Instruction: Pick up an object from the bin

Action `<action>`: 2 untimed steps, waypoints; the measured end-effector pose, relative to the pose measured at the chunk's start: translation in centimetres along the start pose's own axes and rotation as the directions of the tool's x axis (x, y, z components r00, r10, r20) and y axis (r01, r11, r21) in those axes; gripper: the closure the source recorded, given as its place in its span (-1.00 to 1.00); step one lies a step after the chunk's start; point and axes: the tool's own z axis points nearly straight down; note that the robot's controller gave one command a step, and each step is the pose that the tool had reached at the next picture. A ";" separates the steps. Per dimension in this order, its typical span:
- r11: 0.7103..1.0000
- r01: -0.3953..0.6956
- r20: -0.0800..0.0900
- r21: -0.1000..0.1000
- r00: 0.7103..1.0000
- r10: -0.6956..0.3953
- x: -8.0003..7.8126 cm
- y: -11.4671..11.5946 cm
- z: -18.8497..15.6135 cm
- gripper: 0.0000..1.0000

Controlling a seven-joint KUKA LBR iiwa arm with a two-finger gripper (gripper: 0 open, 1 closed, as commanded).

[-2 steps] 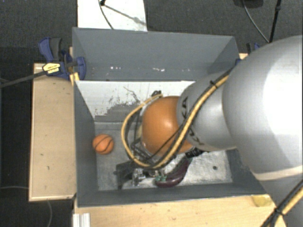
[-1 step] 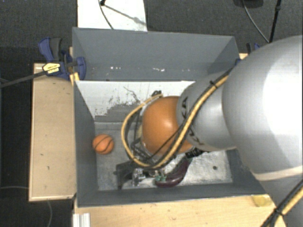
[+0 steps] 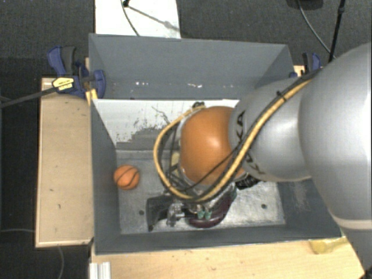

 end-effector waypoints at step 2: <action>1.000 0.020 0.015 -0.003 1.000 -0.020 -0.2 -0.3 -9.7 1.00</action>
Offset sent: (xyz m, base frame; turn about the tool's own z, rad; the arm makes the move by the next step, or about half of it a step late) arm 0.0002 -0.0076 0.0470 -0.0028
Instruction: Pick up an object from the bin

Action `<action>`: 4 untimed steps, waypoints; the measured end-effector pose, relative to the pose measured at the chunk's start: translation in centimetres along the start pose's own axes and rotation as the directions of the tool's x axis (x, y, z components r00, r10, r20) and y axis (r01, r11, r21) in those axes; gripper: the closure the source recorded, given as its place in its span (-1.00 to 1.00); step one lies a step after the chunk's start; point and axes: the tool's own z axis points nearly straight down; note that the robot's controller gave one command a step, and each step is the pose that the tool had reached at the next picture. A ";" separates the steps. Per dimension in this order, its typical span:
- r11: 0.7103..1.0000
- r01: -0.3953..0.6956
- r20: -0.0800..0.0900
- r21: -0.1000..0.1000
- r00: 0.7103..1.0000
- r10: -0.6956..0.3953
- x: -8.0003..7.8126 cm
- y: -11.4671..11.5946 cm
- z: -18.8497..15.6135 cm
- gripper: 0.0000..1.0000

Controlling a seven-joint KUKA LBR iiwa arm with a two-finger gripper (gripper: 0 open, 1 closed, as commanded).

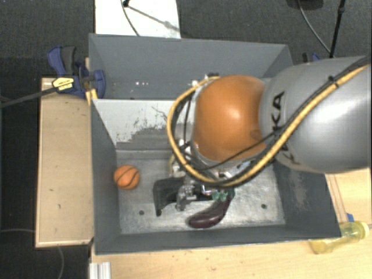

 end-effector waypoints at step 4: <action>0.969 0.246 0.003 0.000 0.969 -0.246 -0.2 -1.8 6.1 -1.00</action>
Offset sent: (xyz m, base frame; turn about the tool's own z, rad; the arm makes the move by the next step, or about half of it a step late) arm 0.0000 0.0000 0.0000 0.0000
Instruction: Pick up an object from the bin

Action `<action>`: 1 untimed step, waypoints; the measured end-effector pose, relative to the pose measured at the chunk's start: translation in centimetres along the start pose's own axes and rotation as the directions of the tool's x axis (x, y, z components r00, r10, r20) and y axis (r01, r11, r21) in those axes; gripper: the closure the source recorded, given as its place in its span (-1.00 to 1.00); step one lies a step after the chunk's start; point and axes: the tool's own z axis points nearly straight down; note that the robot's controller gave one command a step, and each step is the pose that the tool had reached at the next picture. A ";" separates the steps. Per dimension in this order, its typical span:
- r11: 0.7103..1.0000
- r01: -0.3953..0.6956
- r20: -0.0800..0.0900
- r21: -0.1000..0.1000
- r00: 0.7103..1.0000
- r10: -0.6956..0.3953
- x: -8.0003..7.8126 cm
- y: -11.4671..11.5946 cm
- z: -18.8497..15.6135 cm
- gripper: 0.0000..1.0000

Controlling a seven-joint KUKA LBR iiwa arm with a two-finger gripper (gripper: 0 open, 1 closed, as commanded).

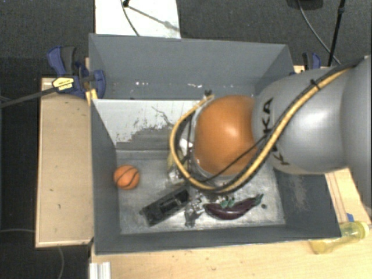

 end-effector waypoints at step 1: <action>0.999 0.035 0.001 0.000 0.999 -0.035 -1.8 3.1 6.6 -1.00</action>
Offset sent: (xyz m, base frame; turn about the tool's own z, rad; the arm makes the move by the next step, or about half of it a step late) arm 0.0016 0.0274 -0.0843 0.0199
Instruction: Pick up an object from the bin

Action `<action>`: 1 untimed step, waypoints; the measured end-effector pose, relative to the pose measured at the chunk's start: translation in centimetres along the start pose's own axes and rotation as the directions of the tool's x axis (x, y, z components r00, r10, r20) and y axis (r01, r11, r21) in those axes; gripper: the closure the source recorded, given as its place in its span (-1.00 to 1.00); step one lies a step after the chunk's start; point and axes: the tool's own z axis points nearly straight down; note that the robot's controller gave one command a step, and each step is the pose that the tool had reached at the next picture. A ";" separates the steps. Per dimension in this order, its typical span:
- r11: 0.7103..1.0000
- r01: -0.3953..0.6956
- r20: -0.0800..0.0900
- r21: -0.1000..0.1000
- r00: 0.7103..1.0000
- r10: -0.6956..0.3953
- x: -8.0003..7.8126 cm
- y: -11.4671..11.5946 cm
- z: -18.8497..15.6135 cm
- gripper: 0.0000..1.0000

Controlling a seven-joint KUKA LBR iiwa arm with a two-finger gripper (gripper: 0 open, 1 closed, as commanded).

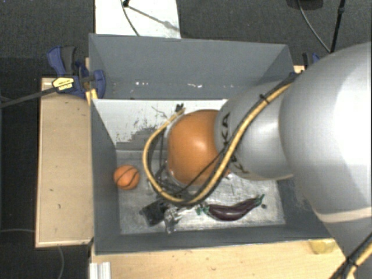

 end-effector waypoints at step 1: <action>0.998 -0.055 0.002 -0.002 0.998 0.055 0.7 -0.4 1.6 1.00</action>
Offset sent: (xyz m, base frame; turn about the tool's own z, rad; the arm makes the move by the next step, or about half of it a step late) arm 0.0000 0.0000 0.0000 0.0000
